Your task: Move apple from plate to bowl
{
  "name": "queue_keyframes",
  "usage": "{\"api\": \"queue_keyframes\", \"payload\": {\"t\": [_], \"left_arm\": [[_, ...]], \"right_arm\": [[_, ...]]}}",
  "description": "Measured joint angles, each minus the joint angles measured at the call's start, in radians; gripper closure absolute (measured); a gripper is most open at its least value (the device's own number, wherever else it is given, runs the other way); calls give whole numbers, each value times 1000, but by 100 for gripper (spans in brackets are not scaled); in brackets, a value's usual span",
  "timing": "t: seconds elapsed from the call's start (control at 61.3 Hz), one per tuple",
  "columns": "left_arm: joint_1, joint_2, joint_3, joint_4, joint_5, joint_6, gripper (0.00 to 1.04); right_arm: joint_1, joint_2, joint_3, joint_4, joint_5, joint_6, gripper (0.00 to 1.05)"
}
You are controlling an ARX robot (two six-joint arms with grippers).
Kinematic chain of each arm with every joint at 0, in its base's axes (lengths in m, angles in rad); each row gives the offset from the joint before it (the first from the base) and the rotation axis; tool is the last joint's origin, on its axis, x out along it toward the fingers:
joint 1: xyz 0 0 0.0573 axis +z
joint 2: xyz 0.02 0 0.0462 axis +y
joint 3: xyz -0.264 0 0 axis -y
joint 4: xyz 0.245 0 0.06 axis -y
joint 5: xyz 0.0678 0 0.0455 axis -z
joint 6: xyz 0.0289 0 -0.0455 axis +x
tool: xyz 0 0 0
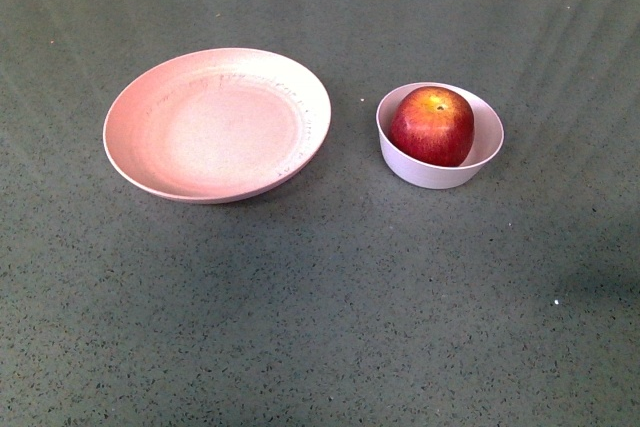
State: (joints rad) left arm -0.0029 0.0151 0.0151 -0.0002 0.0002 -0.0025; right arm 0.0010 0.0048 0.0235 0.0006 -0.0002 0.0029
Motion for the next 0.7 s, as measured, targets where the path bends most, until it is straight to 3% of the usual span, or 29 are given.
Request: {"api": "queue_keyframes", "payload": {"t": [0.326,0.702], "left_arm": [[0,0,0,0,0,2,7],[0,0,0,0,0,1,9]], "right_arm": [[0,0,0,0,0,0,9],[0,0,0,0,0,0,9]]}}
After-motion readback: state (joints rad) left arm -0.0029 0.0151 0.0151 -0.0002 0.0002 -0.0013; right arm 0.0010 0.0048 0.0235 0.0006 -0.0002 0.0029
